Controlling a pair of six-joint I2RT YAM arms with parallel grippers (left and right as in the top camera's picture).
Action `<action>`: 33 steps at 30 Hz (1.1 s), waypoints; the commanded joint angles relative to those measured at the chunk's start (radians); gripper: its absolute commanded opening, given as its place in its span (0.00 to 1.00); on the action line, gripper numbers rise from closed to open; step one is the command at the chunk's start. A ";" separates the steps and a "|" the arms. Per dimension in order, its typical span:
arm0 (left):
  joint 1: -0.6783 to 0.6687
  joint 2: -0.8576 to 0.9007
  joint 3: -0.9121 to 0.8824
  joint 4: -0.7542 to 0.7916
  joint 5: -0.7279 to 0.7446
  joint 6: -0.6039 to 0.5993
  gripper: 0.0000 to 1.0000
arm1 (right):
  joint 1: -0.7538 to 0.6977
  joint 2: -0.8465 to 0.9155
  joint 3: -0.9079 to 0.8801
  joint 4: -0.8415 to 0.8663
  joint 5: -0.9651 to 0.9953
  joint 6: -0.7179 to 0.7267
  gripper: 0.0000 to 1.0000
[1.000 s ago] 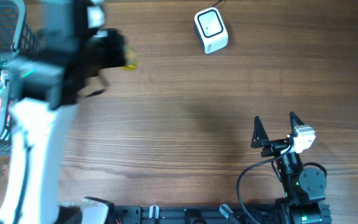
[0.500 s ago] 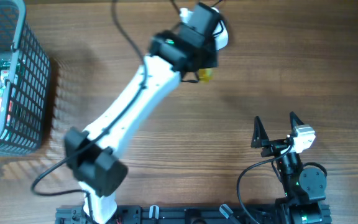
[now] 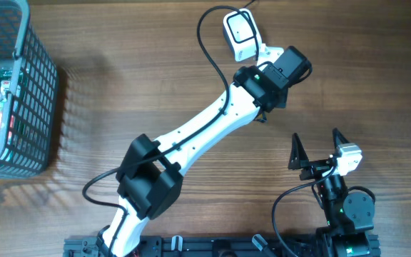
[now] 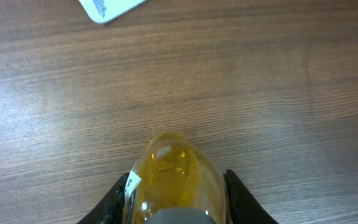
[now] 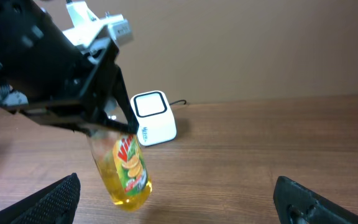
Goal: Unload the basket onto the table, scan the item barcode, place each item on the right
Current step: 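Lift the oil bottle out and carry it toward the white scanner, then set the oil bottle upright on the table below the scanner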
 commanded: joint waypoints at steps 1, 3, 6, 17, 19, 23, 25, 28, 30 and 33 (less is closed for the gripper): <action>-0.005 0.019 0.003 0.002 -0.039 -0.069 0.27 | -0.004 -0.005 -0.001 0.004 0.005 0.003 1.00; -0.005 0.023 0.003 0.003 -0.039 -0.080 0.27 | -0.004 -0.005 -0.001 0.004 0.005 0.004 1.00; -0.005 0.024 0.003 0.001 -0.039 -0.087 0.27 | -0.004 -0.005 -0.001 0.004 0.005 0.004 1.00; -0.010 0.064 0.003 -0.016 -0.012 -0.087 0.29 | -0.004 -0.005 -0.001 0.004 0.005 0.004 1.00; -0.010 0.068 0.003 -0.017 -0.012 -0.086 0.31 | -0.004 -0.005 -0.001 0.004 0.005 0.003 1.00; -0.014 0.068 0.003 -0.017 -0.011 -0.086 0.47 | -0.004 -0.005 -0.001 0.004 0.005 0.004 1.00; -0.014 0.068 0.003 -0.024 0.009 -0.085 0.62 | -0.004 -0.005 -0.001 0.004 0.005 0.003 1.00; -0.014 0.068 0.003 -0.040 0.053 -0.070 0.79 | -0.004 -0.005 -0.001 0.004 0.005 0.004 1.00; -0.014 0.068 0.004 -0.053 0.060 -0.035 0.83 | -0.004 -0.005 -0.001 0.004 0.005 0.004 1.00; -0.011 0.049 0.006 -0.051 0.057 0.041 0.87 | -0.004 -0.005 -0.001 0.004 0.005 0.004 1.00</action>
